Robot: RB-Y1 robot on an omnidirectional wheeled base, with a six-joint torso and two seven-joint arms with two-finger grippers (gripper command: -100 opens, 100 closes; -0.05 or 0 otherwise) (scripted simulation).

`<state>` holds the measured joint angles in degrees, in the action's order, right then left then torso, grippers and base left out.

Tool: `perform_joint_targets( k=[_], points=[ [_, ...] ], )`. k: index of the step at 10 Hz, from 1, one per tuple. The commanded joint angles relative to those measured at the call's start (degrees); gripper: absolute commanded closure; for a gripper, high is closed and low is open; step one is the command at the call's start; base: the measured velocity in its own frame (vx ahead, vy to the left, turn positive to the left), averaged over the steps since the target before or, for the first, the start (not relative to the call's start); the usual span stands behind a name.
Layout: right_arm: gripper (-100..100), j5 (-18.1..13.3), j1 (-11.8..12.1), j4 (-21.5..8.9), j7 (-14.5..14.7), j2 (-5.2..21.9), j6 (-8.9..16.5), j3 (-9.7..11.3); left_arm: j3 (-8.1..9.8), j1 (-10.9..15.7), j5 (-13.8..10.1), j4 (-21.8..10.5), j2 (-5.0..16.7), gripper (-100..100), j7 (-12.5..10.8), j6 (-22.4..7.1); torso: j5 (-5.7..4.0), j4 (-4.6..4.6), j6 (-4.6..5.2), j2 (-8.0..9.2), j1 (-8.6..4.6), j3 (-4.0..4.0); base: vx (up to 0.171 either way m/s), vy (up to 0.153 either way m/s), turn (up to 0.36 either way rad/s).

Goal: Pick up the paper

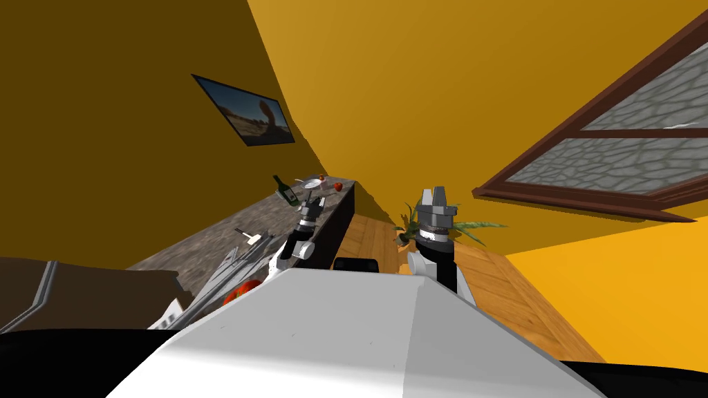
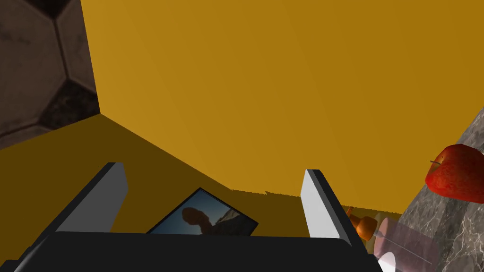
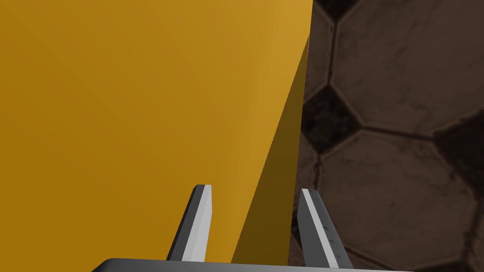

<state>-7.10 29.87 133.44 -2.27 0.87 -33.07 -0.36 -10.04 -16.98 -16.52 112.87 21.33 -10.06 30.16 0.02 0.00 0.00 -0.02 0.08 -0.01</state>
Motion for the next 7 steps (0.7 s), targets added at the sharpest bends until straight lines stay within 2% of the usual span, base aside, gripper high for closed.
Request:
perform_joint_targets(
  k=[1, 7],
  points=[
    [0, 0.0, 0.0, 0.0, 0.0, 0.0, 0.0, 0.0, -0.4, 0.6, -1.1, -1.7, 1.8, -100, -1.7, -0.6, 0.0, 0.0, 0.0, 0.0, 0.0, 0.0, -0.002, 0.016, -0.044],
    [0, 0.0, 0.0, 0.0, 0.0, 0.0, 0.0, 0.0, -2.4, 3.8, -5.1, -9.7, 9.0, -100, -7.6, -2.4, 0.0, 0.0, -0.01, 0.01, -0.01, 0.01, -0.005, 0.017, -0.048]
  ],
)
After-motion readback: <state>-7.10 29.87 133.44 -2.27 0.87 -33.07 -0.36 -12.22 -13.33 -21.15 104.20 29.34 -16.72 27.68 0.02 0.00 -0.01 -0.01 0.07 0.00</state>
